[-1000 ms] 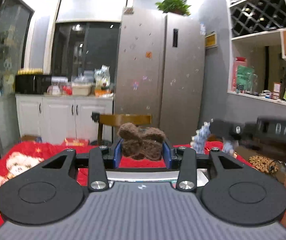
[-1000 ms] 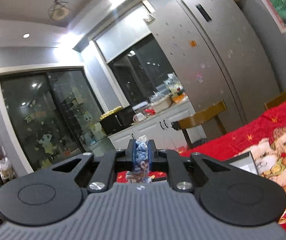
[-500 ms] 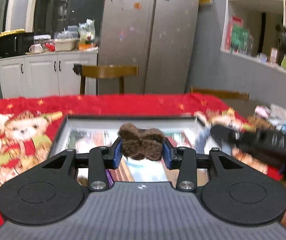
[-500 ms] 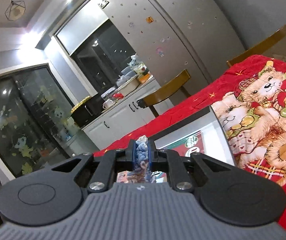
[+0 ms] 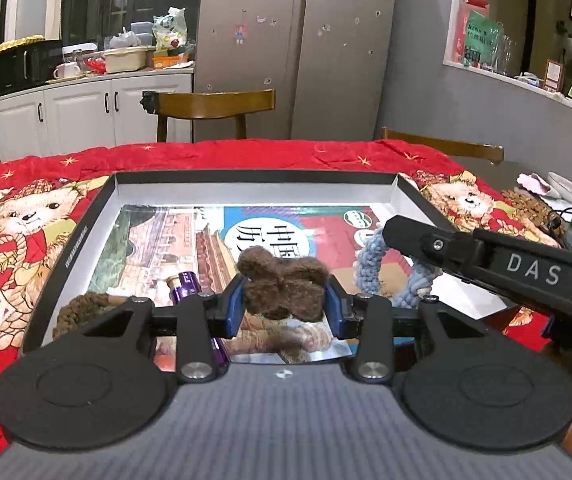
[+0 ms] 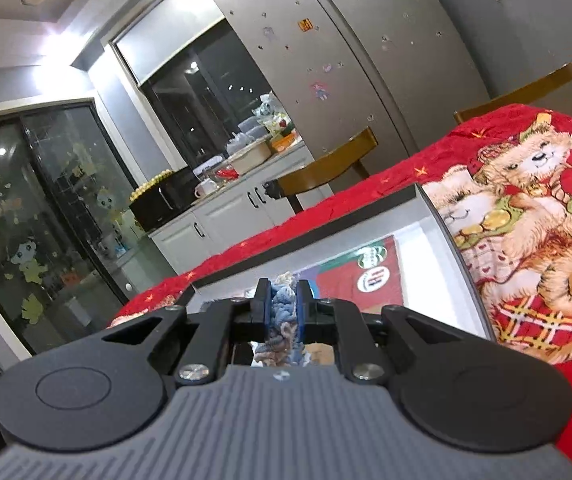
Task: Organize objects
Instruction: 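Lift and carry the bow and the blue ring over the box, then lower both items into the box and open both tools, then withdraw both tools from the box toward the remaining items, then grasp the black lace-trimmed ring with the left tool while the right tool grasps the brown paper triangle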
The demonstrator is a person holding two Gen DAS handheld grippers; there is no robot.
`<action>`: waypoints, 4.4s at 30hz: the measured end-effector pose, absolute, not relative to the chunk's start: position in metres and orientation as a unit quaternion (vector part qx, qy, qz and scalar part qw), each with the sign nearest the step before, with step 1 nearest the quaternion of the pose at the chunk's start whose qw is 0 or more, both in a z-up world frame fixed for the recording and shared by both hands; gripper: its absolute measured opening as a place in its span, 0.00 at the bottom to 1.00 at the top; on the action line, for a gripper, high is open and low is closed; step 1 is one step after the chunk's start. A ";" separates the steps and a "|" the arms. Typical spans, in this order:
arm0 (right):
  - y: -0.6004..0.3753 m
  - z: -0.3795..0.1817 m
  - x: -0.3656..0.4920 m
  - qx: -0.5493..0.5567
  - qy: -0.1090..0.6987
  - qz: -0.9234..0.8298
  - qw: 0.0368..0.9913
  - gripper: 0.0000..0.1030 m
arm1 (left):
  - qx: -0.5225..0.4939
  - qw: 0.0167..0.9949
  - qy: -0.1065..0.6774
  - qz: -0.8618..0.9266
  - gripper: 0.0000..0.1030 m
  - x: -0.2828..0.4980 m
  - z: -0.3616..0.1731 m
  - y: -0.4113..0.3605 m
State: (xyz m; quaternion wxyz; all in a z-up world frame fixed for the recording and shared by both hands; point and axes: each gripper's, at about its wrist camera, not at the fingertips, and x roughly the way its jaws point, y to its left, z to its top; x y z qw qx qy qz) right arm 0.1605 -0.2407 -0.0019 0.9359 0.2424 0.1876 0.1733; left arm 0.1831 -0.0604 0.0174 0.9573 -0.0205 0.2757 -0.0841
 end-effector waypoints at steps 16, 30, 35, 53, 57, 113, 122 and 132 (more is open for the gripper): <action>-0.233 -0.004 0.161 0.224 0.190 0.165 0.941 0.17 | -0.013 0.958 0.278 -0.070 0.45 0.187 0.010 -0.057; -0.235 -0.005 0.162 0.225 0.197 0.161 0.941 0.17 | -0.010 0.957 0.281 -0.073 0.46 0.190 0.007 -0.057; -0.234 -0.004 0.162 0.219 0.201 0.162 0.941 0.18 | -0.015 0.954 0.288 -0.079 0.46 0.192 0.003 -0.056; -0.245 0.011 0.153 0.263 0.198 0.188 0.925 0.80 | -0.075 0.950 0.290 -0.088 0.69 0.188 0.020 -0.041; -0.248 0.021 0.149 0.264 0.188 0.190 0.927 0.83 | -0.082 0.949 0.288 -0.096 0.69 0.185 0.030 -0.039; -0.215 -0.009 0.059 0.166 0.294 0.132 0.932 0.76 | -0.048 0.946 0.302 -0.104 0.40 0.068 -0.011 -0.028; -0.209 -0.009 0.061 0.143 0.300 0.133 0.934 0.50 | -0.048 0.945 0.306 -0.110 0.19 0.069 -0.012 -0.029; -0.216 -0.011 0.064 0.161 0.302 0.132 0.930 0.42 | -0.045 0.946 0.304 -0.106 0.19 0.069 -0.013 -0.030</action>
